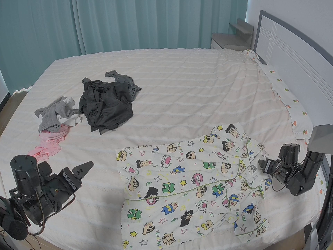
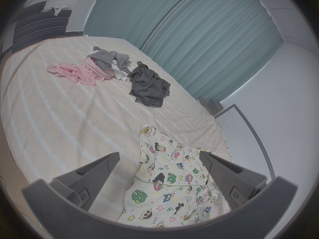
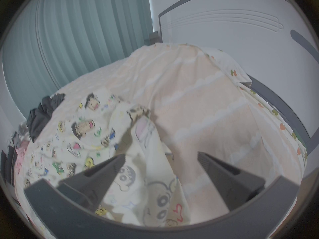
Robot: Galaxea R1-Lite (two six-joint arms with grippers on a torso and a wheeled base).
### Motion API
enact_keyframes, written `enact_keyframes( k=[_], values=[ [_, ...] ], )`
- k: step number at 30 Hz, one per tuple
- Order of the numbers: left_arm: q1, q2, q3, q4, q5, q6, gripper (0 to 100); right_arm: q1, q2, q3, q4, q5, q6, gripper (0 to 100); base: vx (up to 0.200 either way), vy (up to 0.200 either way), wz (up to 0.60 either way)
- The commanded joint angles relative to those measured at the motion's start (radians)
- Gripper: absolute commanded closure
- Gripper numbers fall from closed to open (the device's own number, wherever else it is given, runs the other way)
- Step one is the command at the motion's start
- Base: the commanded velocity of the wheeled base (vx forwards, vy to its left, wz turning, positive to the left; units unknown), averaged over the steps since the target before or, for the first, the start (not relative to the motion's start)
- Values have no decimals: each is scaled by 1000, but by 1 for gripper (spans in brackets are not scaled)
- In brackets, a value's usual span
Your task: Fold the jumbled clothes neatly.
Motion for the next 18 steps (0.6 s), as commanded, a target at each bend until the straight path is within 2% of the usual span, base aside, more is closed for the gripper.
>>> enact_keyframes(
  k=[1, 4, 7, 8, 9, 12, 18],
  values=[
    [-1, 0, -5, -2, 5, -1, 0, -5, -117, -16, -9, 4, 33, 0, 0, 0, 0],
    [-1, -6, -3, 0, 0, -1, 0, -5, -221, -98, 23, 4, 31, 0, 0, 0, 0],
    [-1, -6, -3, 0, 0, -1, 0, -1, -244, -151, 60, 5, 31, 0, 0, 0, 0],
    [-4, -6, -2, 0, -2, -1, 0, 20, -255, -268, 176, 22, 34, 0, 0, 0, 0],
    [-4, -5, -2, 0, 0, -1, 0, 41, -249, -314, 228, 33, 44, 0, 0, 0, 0],
    [-4, -6, -3, 0, 3, -1, 0, 92, -193, -418, 323, 56, 71, 0, 0, 0, 0],
    [-4, -6, -11, -2, 3, -7, 0, 192, 8, -639, 428, 47, 71, 0, 0, 0, 0]
  ],
)
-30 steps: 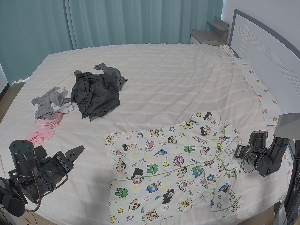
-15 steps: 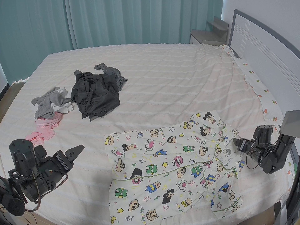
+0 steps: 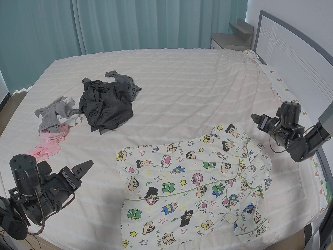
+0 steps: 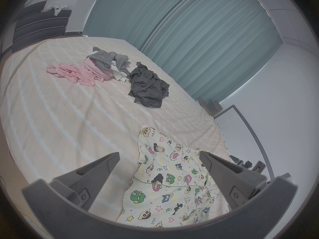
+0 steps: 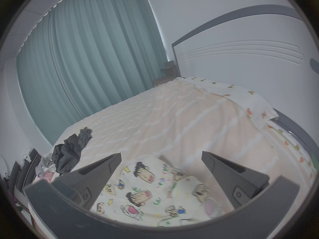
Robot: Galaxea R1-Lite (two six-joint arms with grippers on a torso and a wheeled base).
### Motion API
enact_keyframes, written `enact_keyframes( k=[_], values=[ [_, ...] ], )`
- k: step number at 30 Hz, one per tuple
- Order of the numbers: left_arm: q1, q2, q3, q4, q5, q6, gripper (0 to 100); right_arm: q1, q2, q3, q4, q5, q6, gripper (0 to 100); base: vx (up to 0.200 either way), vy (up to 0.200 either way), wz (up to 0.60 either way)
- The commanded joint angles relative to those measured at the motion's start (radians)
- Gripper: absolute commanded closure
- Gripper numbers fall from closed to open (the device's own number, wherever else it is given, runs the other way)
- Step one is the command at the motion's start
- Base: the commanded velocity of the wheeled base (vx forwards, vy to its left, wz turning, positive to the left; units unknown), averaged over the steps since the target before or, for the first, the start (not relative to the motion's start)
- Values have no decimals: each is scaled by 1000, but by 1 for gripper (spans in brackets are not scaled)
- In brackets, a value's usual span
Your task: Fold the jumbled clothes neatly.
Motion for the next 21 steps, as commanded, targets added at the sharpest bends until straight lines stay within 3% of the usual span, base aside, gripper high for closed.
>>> enact_keyframes(
  k=[1, 8, 21],
  values=[
    [-2, -1, -8, -1, 2, -7, 0, 126, 214, -282, 170, 6, 14, 0, 0, 0, 0],
    [-2, -1, -3, 0, 2, -3, 0, 182, 392, -541, 378, -44, 9, 0, 0, 0, 0],
    [-2, -1, 2, 0, 2, -3, 0, 187, 436, -573, 358, -62, 9, 0, 0, 0, 0]
  ],
)
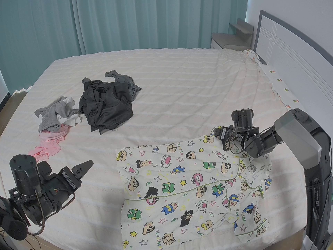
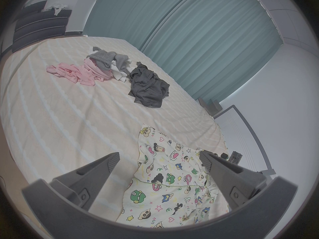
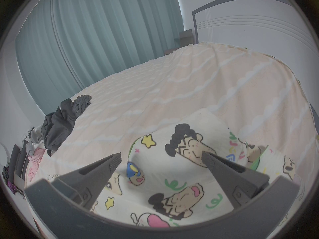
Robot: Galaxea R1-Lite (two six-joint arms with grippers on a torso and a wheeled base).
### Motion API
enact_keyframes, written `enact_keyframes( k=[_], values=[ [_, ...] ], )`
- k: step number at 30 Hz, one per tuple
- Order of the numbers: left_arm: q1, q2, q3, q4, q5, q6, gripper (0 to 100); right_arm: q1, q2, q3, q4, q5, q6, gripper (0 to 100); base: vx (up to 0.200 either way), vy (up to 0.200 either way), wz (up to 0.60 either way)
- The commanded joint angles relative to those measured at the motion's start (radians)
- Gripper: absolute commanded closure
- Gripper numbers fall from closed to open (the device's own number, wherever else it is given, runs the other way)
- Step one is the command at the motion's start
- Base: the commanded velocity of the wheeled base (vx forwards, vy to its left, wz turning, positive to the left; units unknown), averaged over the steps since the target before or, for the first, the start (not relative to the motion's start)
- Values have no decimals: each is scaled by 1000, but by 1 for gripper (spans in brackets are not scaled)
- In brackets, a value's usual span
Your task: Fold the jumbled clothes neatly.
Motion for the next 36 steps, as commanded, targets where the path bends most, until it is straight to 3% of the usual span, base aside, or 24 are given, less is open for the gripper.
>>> enact_keyframes(
  k=[1, 4, 10, 27, 28, 36],
  values=[
    [-1, 0, 1, 0, 0, 0, 0, 0, 37, -22, -14, -7, 1, 0, 0, 0, 0],
    [0, 0, 1, 0, 0, 1, 0, -6, 45, -56, -34, -77, -7, 0, 0, 0, 0],
    [0, 0, 1, 0, 0, 1, 0, -38, 25, -63, -58, -103, -7, 0, 0, 0, 0],
    [0, 6, 3, 0, -3, -5, 0, -76, 102, -102, -58, -53, 51, 0, 0, 0, 0],
    [0, 6, 3, 0, -3, -5, 0, -76, 103, -102, -58, -53, 51, 100, 0, 0, 0],
    [0, 5, 1, 0, -3, -4, 0, -78, 91, -63, -149, -60, 56, 100, 0, 0, 0]
  ],
)
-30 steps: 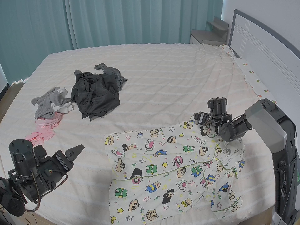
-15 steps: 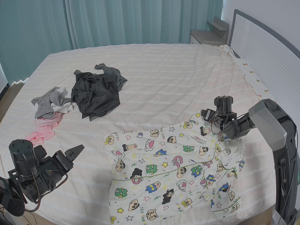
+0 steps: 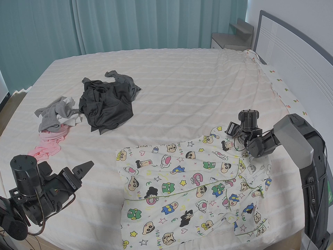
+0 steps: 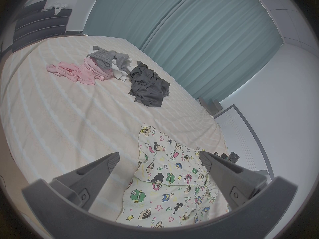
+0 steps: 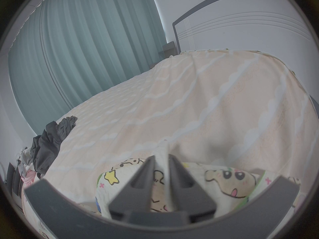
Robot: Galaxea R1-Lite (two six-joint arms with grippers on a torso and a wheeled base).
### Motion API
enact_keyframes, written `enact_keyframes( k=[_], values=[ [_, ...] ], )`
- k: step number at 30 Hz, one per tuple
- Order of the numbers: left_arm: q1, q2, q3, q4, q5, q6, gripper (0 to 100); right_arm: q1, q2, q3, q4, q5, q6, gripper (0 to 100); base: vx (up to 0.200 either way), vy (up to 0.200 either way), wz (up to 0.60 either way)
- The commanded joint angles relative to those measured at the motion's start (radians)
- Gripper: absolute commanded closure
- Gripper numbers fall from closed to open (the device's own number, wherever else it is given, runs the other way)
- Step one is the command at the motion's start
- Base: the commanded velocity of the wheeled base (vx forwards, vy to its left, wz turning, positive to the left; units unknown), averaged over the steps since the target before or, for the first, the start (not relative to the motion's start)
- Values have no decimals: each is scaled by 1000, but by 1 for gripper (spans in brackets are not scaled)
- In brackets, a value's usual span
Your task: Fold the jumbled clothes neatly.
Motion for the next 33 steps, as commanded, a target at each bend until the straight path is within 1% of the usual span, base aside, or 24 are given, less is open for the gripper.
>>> enact_keyframes(
  k=[1, 3, 7, 8, 10, 11, 12, 13, 18, 22, 23, 24, 26, 29, 31, 33],
  values=[
    [0, -1, -1, 0, 1, 0, 0, -1, -31, 49, -37, -3, 3, 100, 0, 0, 0],
    [0, -3, -1, 0, -1, 0, 0, -1, -51, 83, -65, -3, 3, 100, 0, 0, 0],
    [0, -4, -1, 0, 1, 0, 0, 0, -131, 235, -181, 11, 1, 100, 0, 0, 0],
    [0, -4, -1, 0, 1, 0, 0, 2, -140, 248, -194, 12, 3, 100, 0, 0, 0],
    [0, -4, -1, 0, 1, 0, 0, 3, -194, 351, -275, 45, 1, 100, 0, 0, 0],
    [0, -4, -1, 0, 1, 0, 0, 3, -197, 356, -280, 48, 1, 100, 0, 0, 0],
    [0, -4, -2, 0, 1, 2, 0, 3, -237, 433, -347, 80, 3, 100, 0, 0, 0],
    [0, -4, -2, 0, 1, 2, 0, 5, -258, 479, -387, 98, 1, 100, 0, 0, 0],
    [0, -6, -2, 0, 1, 2, 0, 22, -329, 704, -547, 209, -9, 100, 0, 0, 0],
    [0, -4, -2, 0, -1, 2, 0, 43, -350, 910, -675, 333, -19, 100, 0, 0, 0],
    [0, -4, -1, 0, -1, 2, 0, 46, -350, 953, -695, 364, -29, 100, 0, 0, 0],
    [0, -4, -1, 0, -1, 2, 0, 48, -349, 959, -697, 368, -31, 100, 0, 0, 0],
    [0, -4, -1, 0, -1, 2, 0, 51, -335, 1025, -712, 410, -68, 100, 0, 0, 0],
    [0, -6, -1, 0, -1, 2, 0, 54, -324, 1063, -712, 425, -78, 100, 0, 0, 0],
    [0, -4, -1, 0, -1, 2, 0, 65, -315, 1103, -706, 447, -78, 100, 0, 0, 0],
    [0, -4, -1, 0, -1, 2, 0, 68, -298, 1127, -705, 447, -86, 100, 0, 0, 0]
  ],
)
